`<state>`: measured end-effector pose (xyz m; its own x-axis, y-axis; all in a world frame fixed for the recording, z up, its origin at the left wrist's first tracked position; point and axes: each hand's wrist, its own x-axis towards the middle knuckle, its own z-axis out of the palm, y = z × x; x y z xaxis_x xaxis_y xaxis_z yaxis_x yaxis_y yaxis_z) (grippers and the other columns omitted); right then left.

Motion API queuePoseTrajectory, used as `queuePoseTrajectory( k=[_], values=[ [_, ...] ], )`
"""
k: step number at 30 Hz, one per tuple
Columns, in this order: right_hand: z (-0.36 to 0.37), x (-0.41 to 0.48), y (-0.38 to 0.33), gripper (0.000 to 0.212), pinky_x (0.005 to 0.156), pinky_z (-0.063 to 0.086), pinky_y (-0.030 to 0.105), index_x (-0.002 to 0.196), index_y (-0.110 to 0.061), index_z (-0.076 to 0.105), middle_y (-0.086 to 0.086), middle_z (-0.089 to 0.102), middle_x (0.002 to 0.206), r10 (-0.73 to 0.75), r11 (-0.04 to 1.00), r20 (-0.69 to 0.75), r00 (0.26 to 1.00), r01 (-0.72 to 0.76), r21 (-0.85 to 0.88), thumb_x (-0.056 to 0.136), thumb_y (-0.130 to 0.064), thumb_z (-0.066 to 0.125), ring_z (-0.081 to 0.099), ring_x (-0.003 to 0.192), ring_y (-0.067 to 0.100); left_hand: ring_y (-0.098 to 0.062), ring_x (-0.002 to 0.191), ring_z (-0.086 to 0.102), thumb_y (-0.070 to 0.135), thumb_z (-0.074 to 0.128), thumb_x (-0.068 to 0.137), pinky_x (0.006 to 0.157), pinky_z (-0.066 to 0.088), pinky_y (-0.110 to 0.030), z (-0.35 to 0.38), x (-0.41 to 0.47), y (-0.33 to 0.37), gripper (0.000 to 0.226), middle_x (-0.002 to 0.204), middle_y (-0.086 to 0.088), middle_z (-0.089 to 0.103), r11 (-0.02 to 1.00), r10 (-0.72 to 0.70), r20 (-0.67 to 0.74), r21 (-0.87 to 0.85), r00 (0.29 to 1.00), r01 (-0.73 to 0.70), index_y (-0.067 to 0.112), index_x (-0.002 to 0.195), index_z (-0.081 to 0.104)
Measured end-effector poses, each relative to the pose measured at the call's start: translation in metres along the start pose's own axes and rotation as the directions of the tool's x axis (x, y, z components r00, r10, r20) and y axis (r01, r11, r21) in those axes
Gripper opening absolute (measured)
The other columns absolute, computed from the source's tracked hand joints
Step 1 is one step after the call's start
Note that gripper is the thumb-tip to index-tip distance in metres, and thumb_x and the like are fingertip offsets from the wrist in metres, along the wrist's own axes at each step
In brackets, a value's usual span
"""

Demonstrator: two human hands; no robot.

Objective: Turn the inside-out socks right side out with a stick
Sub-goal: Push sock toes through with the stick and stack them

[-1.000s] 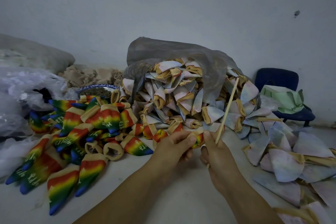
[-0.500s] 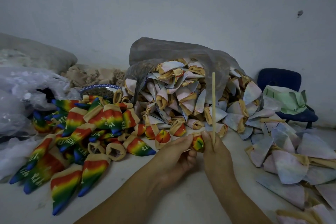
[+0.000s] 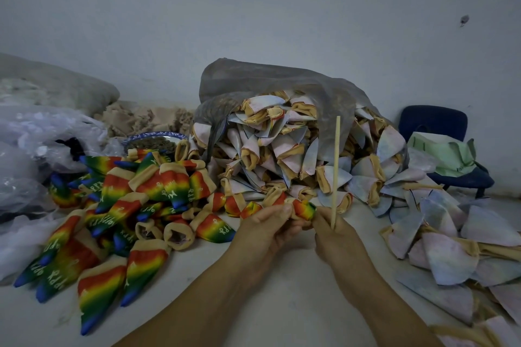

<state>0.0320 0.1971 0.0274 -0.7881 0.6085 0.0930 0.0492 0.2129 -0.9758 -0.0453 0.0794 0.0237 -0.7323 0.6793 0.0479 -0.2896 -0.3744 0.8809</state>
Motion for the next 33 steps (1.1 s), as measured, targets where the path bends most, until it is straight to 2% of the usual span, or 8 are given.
queuePoseTrajectory(
  k=[5, 10, 14, 18, 22, 26, 30, 33],
  values=[
    [-0.007, -0.002, -0.003, 0.014, 0.047, 0.032, 0.02, 0.082, -0.025, 0.069, -0.015, 0.049, 0.047, -0.028, 0.995, 0.034, 0.999, 0.024, 0.098, 0.089, -0.036, 0.063, 0.038, 0.043, -0.001, -0.017, 0.09, 0.07, 0.027, 0.065, 0.088, 0.08, 0.054, -0.022, 0.002, -0.004, 0.001, 0.02, 0.096, -0.008, 0.076, 0.98, 0.088, 0.015, 0.179, 0.996, -0.09, 0.015, 0.095, 0.08],
    [-0.006, 0.0, -0.001, 0.012, 0.047, 0.034, 0.021, 0.091, -0.02, 0.067, -0.014, 0.051, 0.049, -0.005, 0.991, -0.061, 0.998, 0.013, 0.136, 0.09, -0.03, 0.061, 0.037, 0.046, 0.002, -0.016, 0.094, 0.072, 0.015, 0.062, 0.094, 0.078, 0.056, -0.021, 0.007, -0.006, 0.001, 0.02, 0.096, -0.003, 0.077, 0.957, 0.135, -0.016, 0.259, 0.991, -0.126, 0.024, 0.094, 0.08],
    [0.002, -0.002, -0.004, 0.011, 0.063, 0.039, 0.02, 0.094, -0.03, 0.062, -0.021, 0.064, 0.073, -0.129, 0.991, -0.123, 0.984, 0.132, 0.018, 0.095, -0.034, 0.051, 0.056, 0.065, -0.001, -0.018, 0.11, 0.068, 0.025, 0.059, 0.09, 0.09, 0.054, -0.025, 0.01, -0.009, 0.006, 0.028, 0.114, -0.009, 0.073, 0.995, 0.086, 0.046, 0.05, 0.995, -0.088, 0.012, 0.108, 0.077],
    [0.007, -0.003, -0.007, 0.013, 0.072, 0.041, 0.022, 0.1, -0.031, 0.061, -0.015, 0.062, 0.083, -0.17, 0.985, -0.121, 0.978, 0.173, 0.021, 0.097, -0.03, 0.048, 0.052, 0.07, 0.0, -0.013, 0.119, 0.061, 0.026, 0.053, 0.093, 0.102, 0.039, -0.028, 0.008, -0.009, 0.012, 0.031, 0.124, -0.004, 0.069, 0.996, -0.025, 0.169, -0.084, 0.985, 0.039, 0.014, 0.113, 0.073],
    [0.009, -0.008, -0.012, 0.02, 0.046, 0.036, 0.016, 0.095, -0.015, 0.06, -0.006, 0.046, 0.056, -0.062, 0.938, -0.064, 0.996, 0.08, 0.336, 0.1, -0.024, 0.043, 0.033, 0.046, 0.003, -0.008, 0.094, 0.067, 0.027, 0.063, 0.08, 0.092, 0.042, -0.029, 0.007, -0.005, 0.016, 0.042, 0.104, 0.0, 0.073, 0.973, -0.115, 0.154, -0.18, 0.981, 0.143, 0.013, 0.12, 0.063],
    [0.005, -0.009, -0.016, 0.016, 0.039, 0.029, 0.017, 0.093, -0.011, 0.053, -0.005, 0.034, 0.05, 0.032, 0.719, 0.132, 0.991, -0.114, 0.685, 0.1, -0.019, 0.04, 0.024, 0.036, 0.004, -0.013, 0.09, 0.067, 0.02, 0.059, 0.089, 0.082, 0.049, -0.028, 0.006, 0.0, 0.013, 0.043, 0.107, -0.008, 0.072, 0.958, -0.145, 0.064, -0.24, 0.987, 0.156, 0.005, 0.13, 0.058],
    [0.004, -0.01, -0.015, 0.023, 0.04, 0.03, 0.018, 0.086, -0.012, 0.056, -0.003, 0.027, 0.048, 0.025, 0.708, 0.244, 0.969, -0.19, 0.681, 0.1, -0.022, 0.04, 0.021, 0.035, 0.004, -0.012, 0.081, 0.067, 0.014, 0.054, 0.096, 0.066, 0.053, -0.023, 0.006, 0.0, 0.009, 0.034, 0.105, -0.01, 0.071, 0.957, -0.174, 0.058, -0.227, 0.983, 0.182, 0.001, 0.126, 0.06],
    [0.005, -0.009, -0.014, 0.026, 0.04, 0.03, 0.019, 0.091, -0.007, 0.055, -0.003, 0.035, 0.048, 0.043, 0.773, 0.228, 0.973, -0.177, 0.61, 0.102, -0.021, 0.037, 0.025, 0.036, 0.004, -0.017, 0.098, 0.066, 0.023, 0.062, 0.088, 0.081, 0.051, -0.027, 0.006, -0.003, 0.009, 0.035, 0.118, -0.016, 0.069, 0.964, -0.164, 0.081, -0.2, 0.983, 0.177, 0.005, 0.117, 0.068]
  ],
)
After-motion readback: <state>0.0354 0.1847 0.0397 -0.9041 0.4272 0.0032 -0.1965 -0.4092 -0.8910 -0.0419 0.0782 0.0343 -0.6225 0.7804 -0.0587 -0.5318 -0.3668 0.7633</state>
